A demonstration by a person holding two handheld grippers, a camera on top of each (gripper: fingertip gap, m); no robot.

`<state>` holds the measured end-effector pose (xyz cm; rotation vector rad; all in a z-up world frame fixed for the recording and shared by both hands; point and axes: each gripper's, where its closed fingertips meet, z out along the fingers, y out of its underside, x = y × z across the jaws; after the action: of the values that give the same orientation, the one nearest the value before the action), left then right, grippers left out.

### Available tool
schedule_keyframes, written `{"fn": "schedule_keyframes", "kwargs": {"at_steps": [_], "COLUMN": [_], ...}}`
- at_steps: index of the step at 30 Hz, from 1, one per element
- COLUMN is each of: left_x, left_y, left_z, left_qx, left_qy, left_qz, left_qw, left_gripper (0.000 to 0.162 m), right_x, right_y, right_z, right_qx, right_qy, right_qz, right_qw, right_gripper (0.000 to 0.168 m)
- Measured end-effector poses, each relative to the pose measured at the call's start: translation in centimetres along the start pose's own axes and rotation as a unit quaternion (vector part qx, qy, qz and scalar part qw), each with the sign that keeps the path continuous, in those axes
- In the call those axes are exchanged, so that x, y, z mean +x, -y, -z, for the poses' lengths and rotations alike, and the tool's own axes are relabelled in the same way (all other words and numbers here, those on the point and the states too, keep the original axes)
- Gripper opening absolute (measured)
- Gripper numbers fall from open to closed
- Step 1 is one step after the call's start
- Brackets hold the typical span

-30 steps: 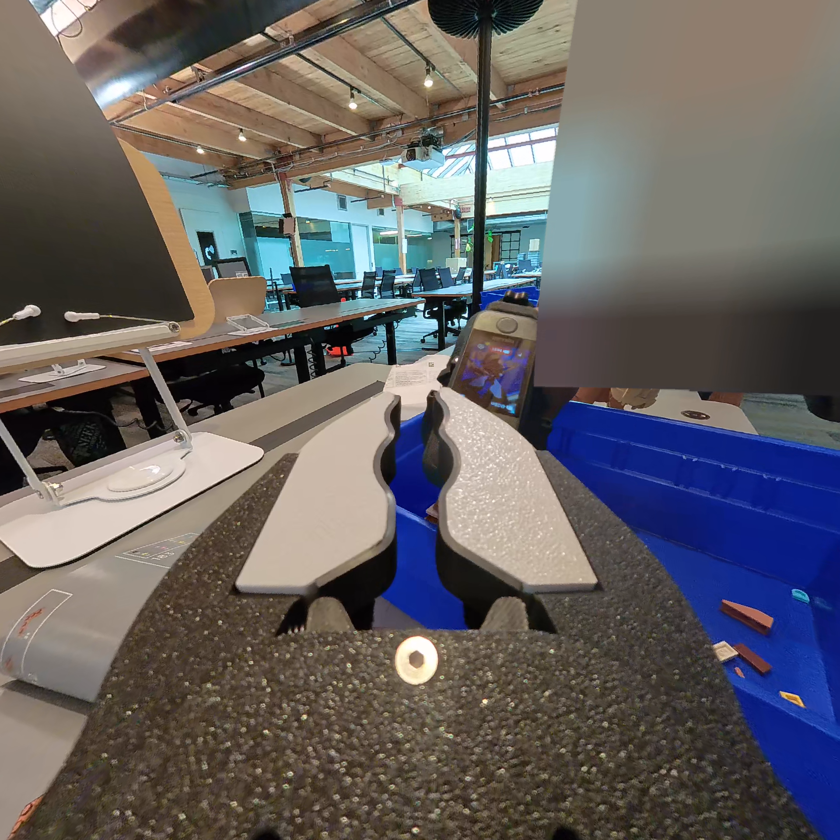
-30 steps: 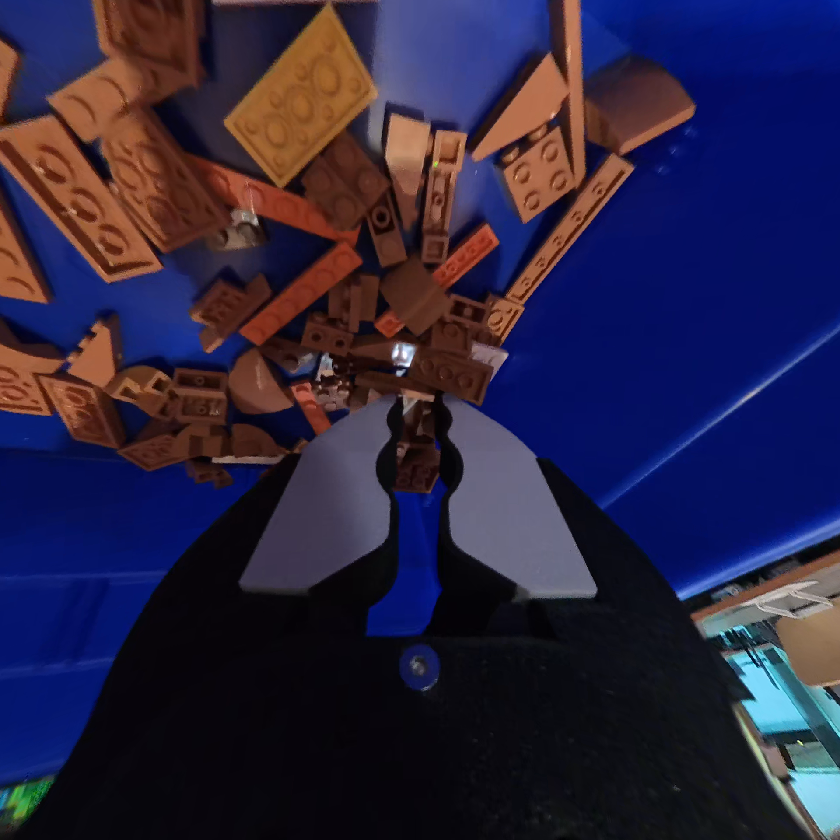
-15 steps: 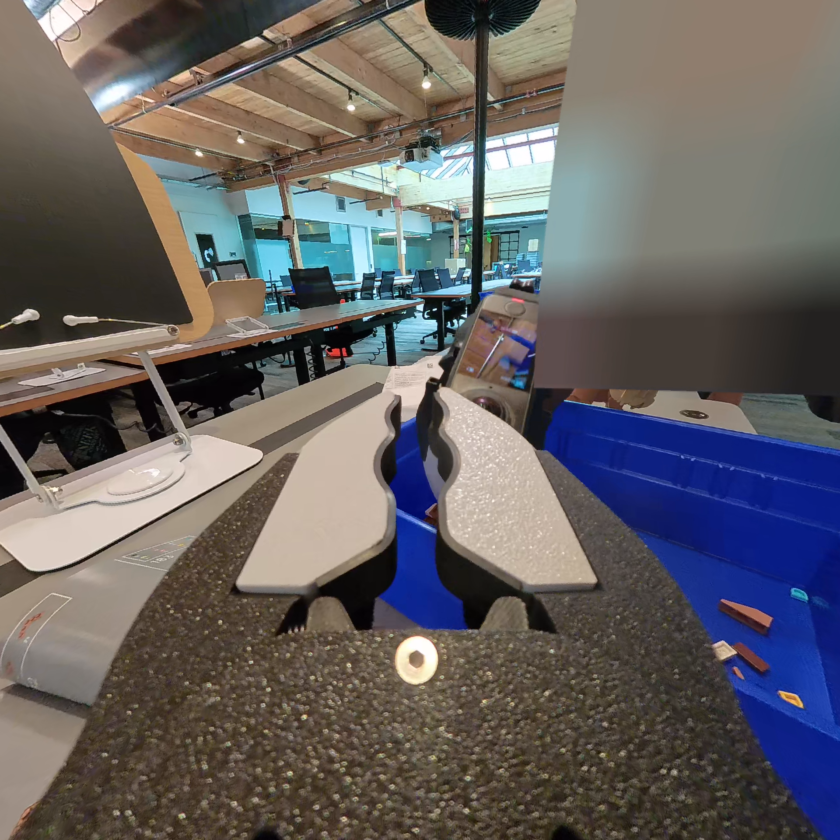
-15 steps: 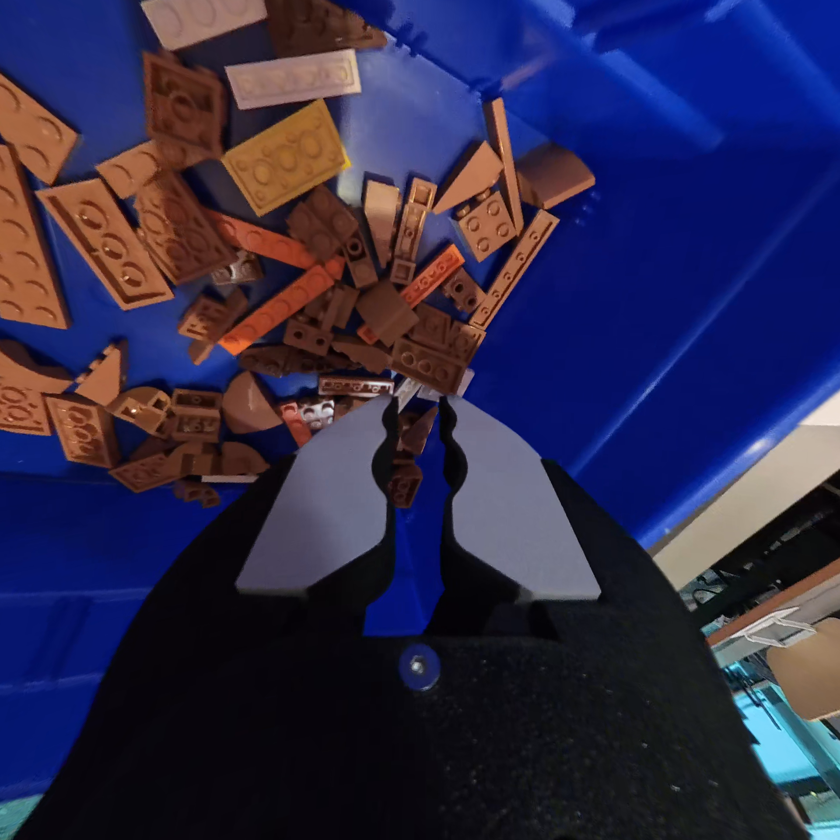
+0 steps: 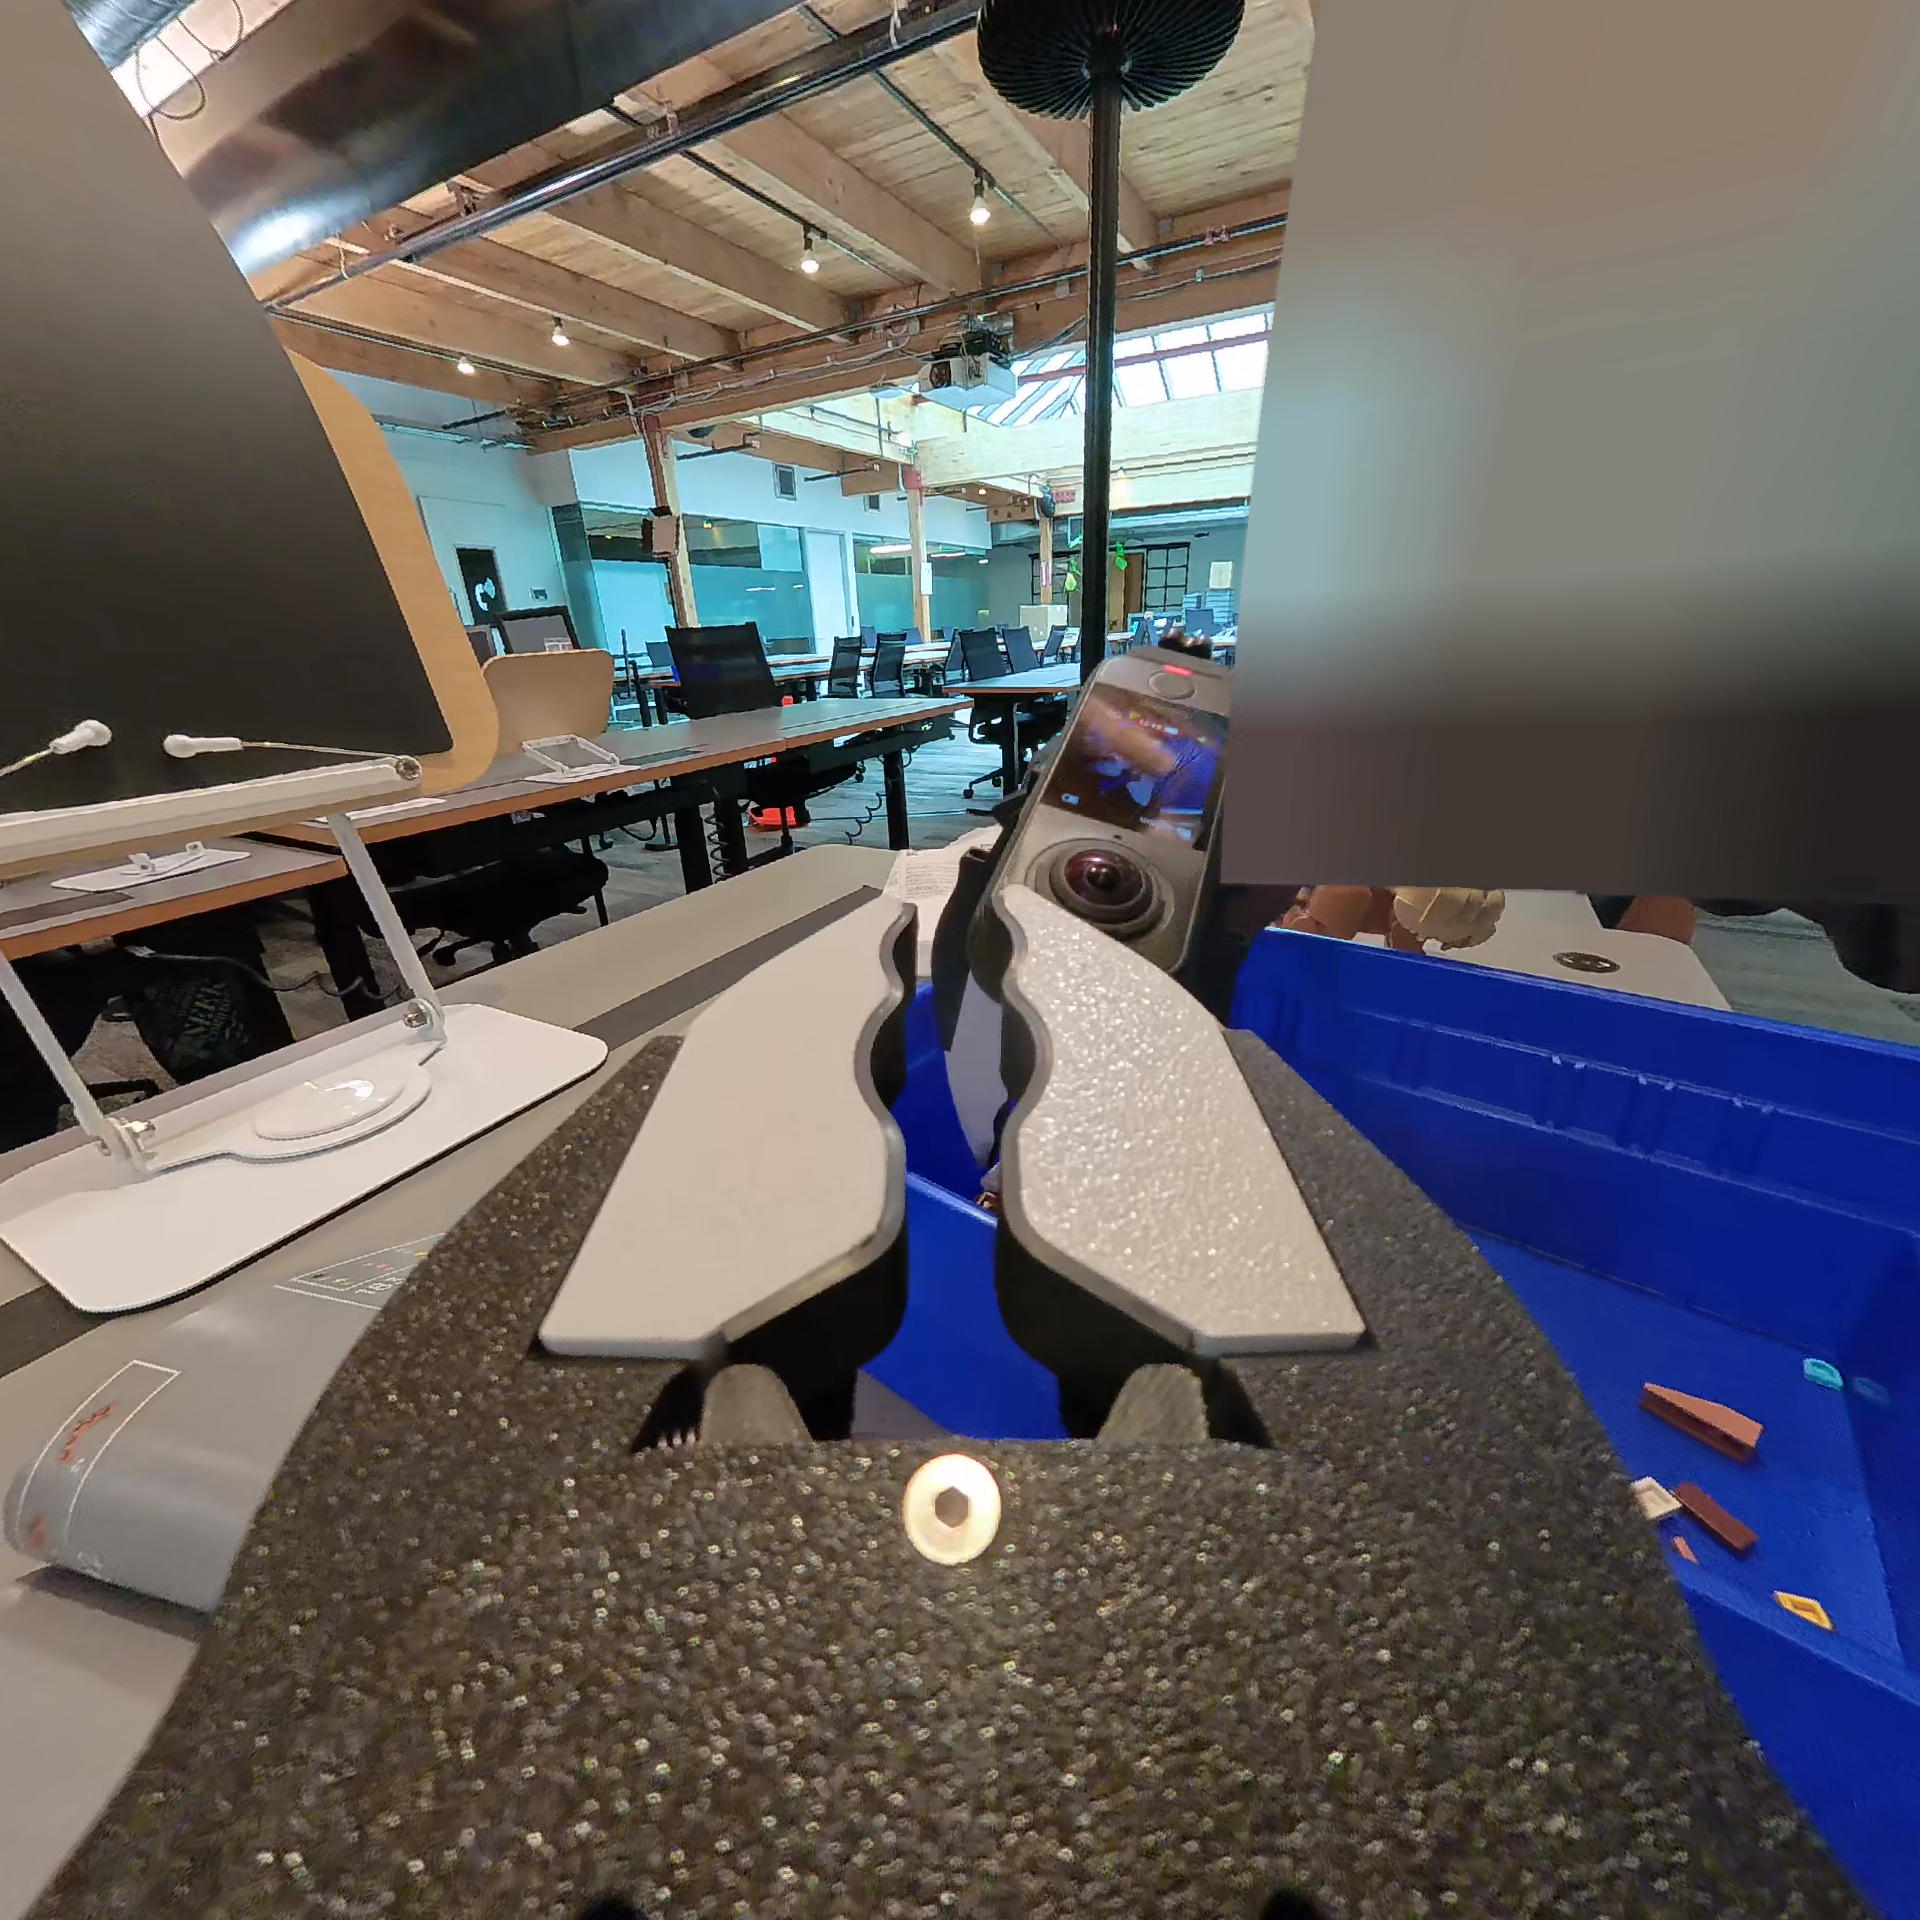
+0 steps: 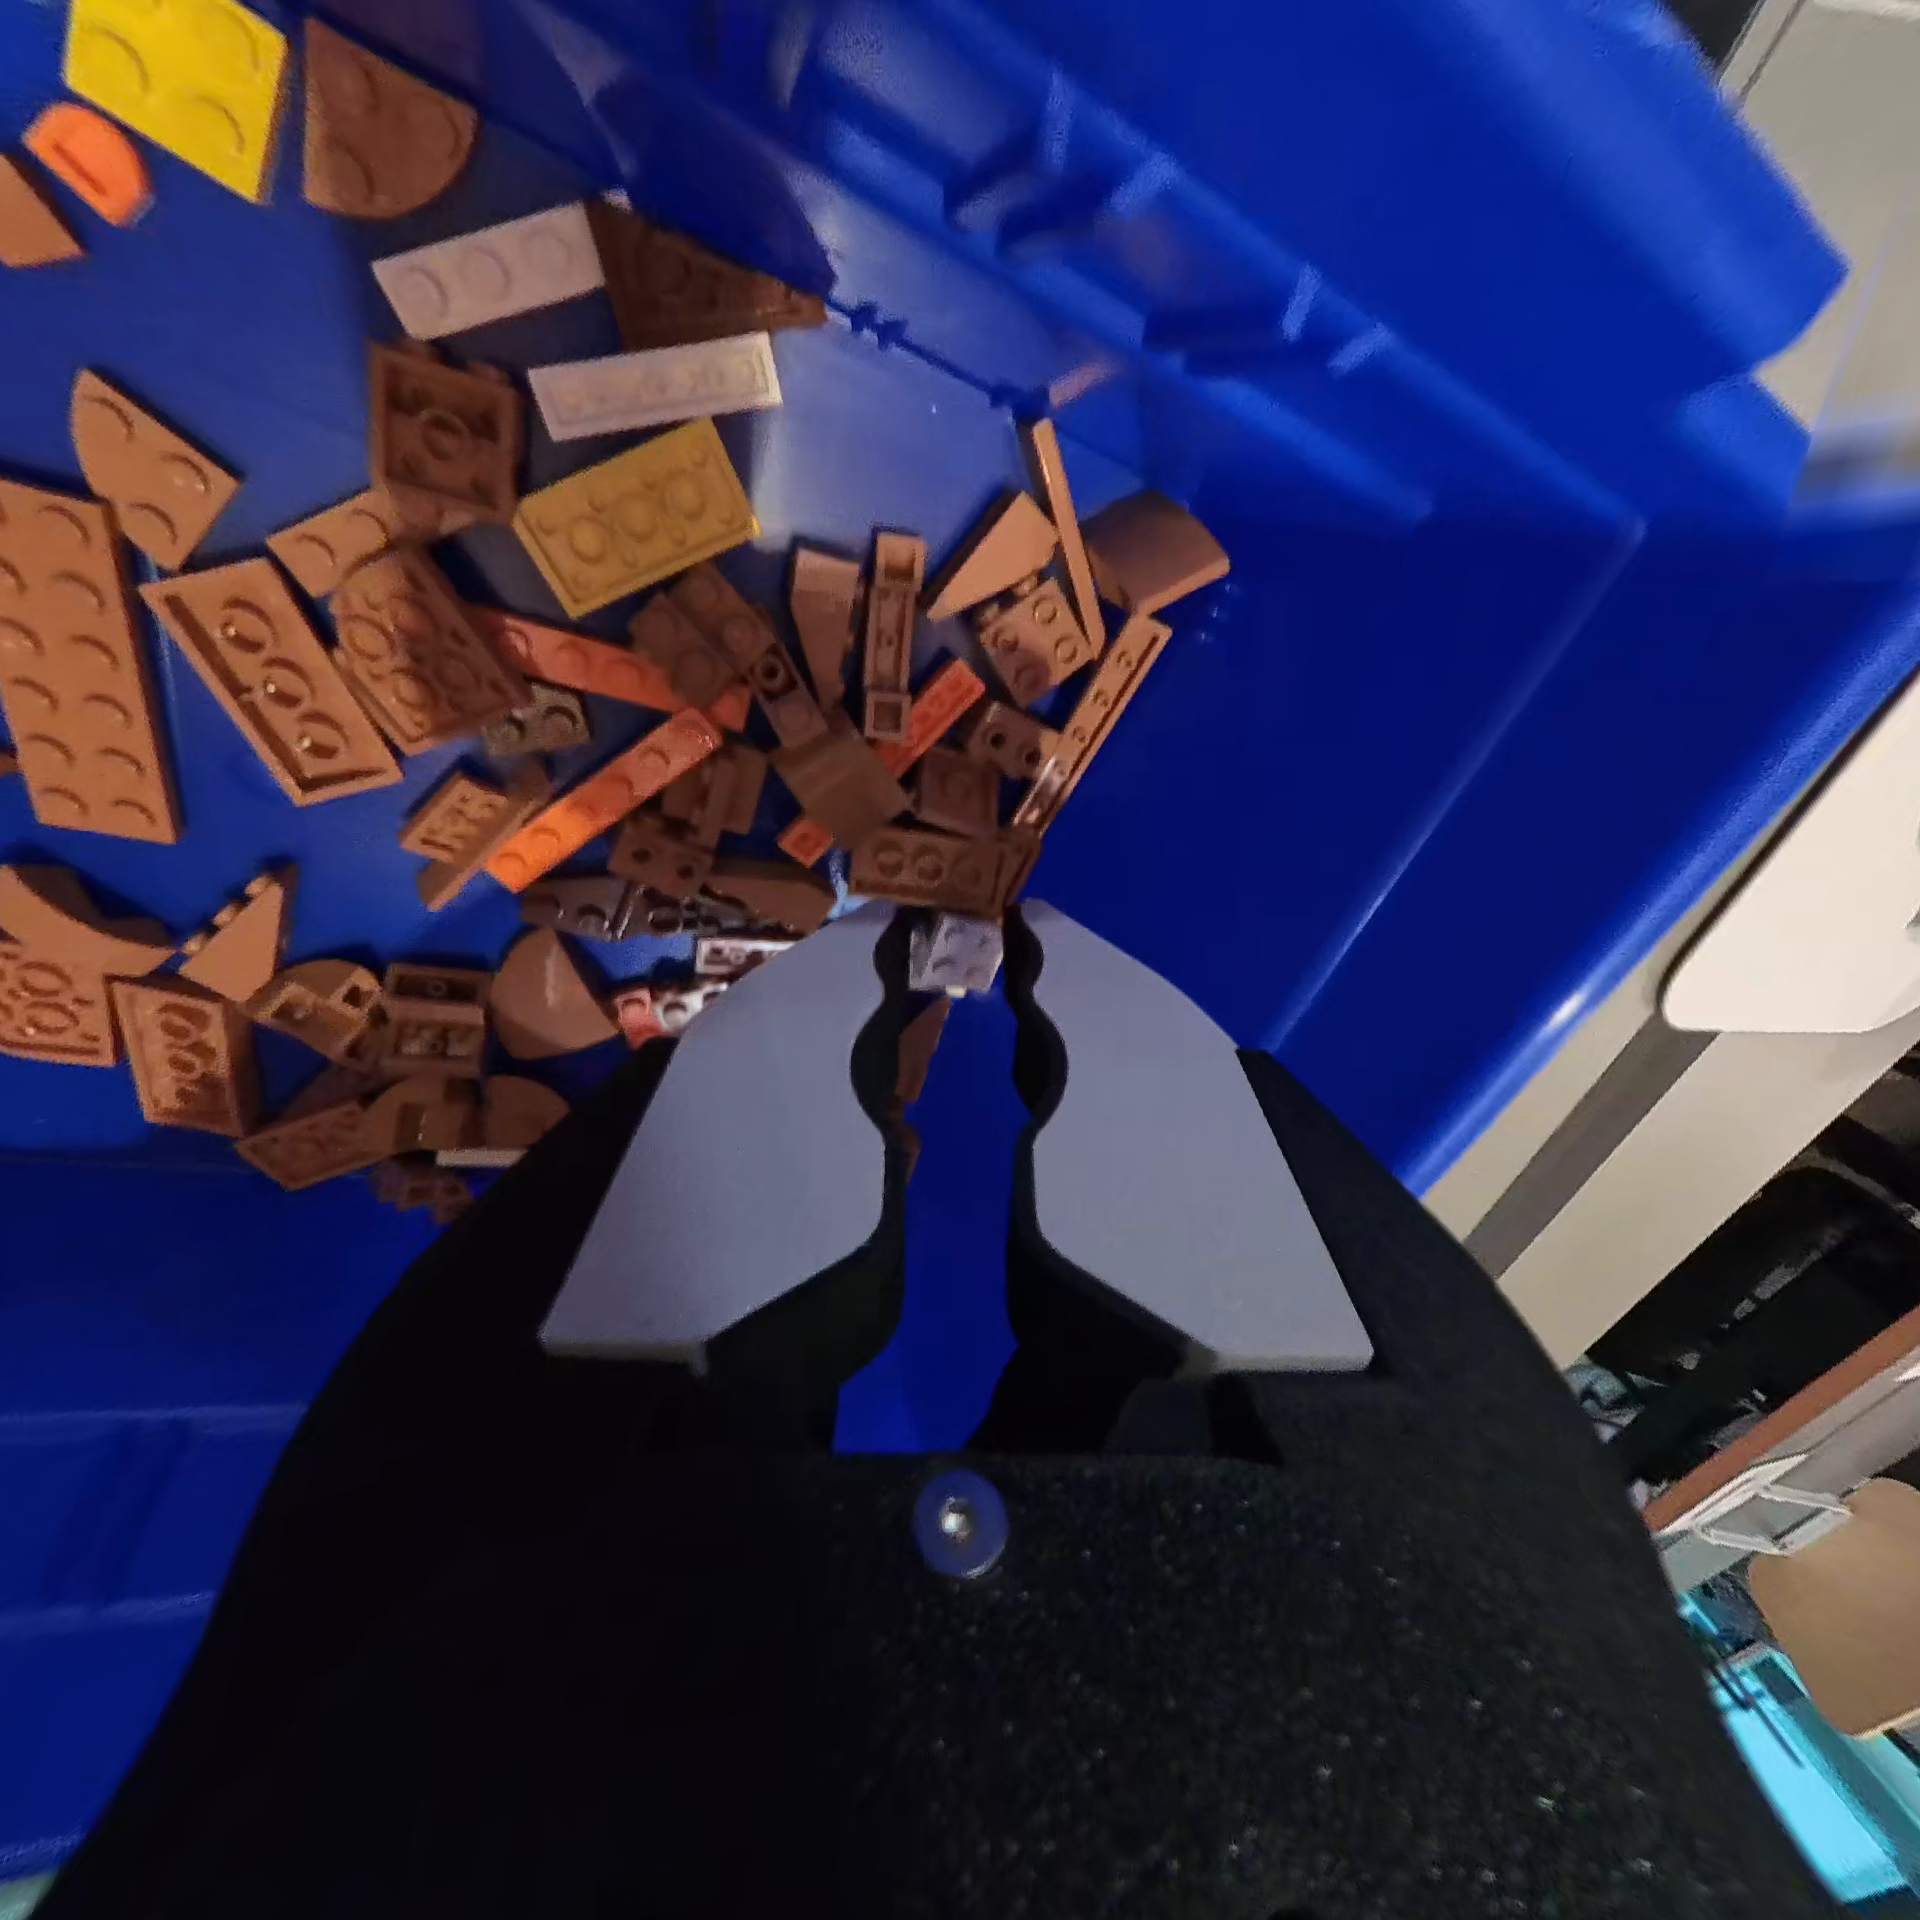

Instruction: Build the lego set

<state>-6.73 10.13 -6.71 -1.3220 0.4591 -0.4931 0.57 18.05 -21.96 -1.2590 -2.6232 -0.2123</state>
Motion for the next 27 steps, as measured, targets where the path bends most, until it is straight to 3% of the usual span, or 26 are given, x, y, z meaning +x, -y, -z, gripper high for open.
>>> {"fn": "schedule_keyframes", "kwargs": {"at_steps": [5,15,22,27], "left_x": [0.0,0.1,0.1,0.0], "left_y": [-0.1,-0.7,-1.0,-0.9], "left_z": [0.0,-0.2,-0.3,-0.3], "left_qx": [-0.001,-0.01,-0.014,-0.013], "left_qy": [0.0,-0.003,-0.002,-0.002], "left_qz": [-0.002,0.0,-0.002,-0.001], "left_qw": [1.0,1.0,1.0,1.0], "left_gripper": [0.013,0.013,0.013,0.012], "right_x": [-0.8,-1.1,-2.5,-2.9], "right_y": [-2.3,-5.1,-5.9,-6.6], "right_z": [0.7,3.8,2.7,1.3], "right_qx": [-0.027,-0.009,-0.051,-0.123], "right_qy": [0.023,0.023,0.052,0.057], "right_qz": [-0.012,-0.061,-0.055,-0.042], "right_qw": [0.999,0.998,0.996,0.99], "right_gripper": [0.016,0.015,0.015,0.015]}}
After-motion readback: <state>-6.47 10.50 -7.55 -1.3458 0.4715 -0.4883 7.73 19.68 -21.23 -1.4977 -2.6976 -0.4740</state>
